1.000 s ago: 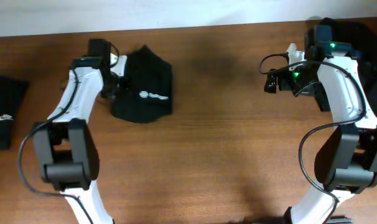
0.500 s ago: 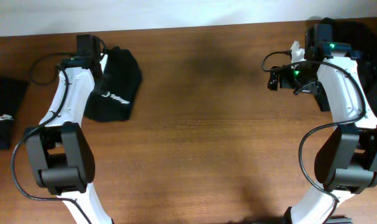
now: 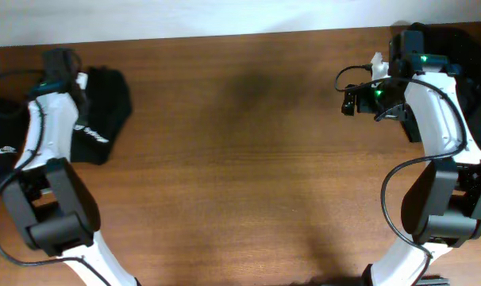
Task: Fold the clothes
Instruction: 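Carry the black shirt leftward to the table's left edge with the left gripper, then lower the shirt onto the left-edge pile and open the left gripper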
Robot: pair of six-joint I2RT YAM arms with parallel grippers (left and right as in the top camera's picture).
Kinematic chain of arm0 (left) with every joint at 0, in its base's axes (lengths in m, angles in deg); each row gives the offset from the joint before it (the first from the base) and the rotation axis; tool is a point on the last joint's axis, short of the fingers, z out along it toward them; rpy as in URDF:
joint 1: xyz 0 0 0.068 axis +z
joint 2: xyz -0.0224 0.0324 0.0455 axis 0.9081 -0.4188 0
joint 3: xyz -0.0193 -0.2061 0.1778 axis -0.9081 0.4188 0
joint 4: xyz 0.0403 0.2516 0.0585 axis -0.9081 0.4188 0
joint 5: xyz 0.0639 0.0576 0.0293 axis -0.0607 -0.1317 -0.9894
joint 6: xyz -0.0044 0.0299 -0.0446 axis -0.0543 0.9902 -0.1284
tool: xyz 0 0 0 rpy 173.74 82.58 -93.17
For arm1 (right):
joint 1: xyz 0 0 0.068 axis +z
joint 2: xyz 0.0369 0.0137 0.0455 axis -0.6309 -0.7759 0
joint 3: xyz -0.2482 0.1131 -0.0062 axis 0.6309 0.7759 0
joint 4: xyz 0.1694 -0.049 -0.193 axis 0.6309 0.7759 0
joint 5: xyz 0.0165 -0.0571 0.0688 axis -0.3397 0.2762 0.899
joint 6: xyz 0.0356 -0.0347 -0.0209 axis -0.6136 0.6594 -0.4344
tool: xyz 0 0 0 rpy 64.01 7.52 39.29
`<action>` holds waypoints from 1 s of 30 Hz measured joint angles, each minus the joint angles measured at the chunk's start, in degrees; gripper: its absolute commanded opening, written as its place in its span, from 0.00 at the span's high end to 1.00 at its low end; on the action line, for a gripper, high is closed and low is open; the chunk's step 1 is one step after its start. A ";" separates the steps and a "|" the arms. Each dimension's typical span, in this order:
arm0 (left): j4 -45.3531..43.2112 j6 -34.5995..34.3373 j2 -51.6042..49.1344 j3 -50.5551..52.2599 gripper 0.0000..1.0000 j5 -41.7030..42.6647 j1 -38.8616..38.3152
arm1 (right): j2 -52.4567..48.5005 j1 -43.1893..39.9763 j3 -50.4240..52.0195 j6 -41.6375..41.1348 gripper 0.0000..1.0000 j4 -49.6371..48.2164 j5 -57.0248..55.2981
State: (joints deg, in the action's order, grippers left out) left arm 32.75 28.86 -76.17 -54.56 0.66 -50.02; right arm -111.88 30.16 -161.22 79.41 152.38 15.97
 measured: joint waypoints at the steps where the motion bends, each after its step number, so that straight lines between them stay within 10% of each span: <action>1: -0.35 0.15 0.00 0.00 1.00 -0.20 0.96 | 0.00 0.00 0.00 -0.02 0.01 0.00 0.00; 24: -10.93 0.42 0.00 0.00 0.92 5.60 23.65 | 0.00 0.00 0.00 -0.22 0.01 0.00 0.00; 25: -11.47 0.42 0.00 0.00 0.84 7.13 24.52 | 0.00 0.00 0.00 -0.20 0.01 0.00 0.00; 28: -13.18 0.76 0.00 0.00 0.08 11.28 26.91 | 0.00 0.00 0.00 -0.20 0.01 0.00 0.00; 30: -13.64 0.76 0.00 0.00 0.01 13.49 28.09 | 0.00 0.00 0.00 -0.17 0.01 0.00 0.00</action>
State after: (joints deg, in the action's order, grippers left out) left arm 19.11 29.62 -76.17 -54.56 14.15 -21.93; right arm -111.88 30.16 -161.22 79.23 152.38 15.97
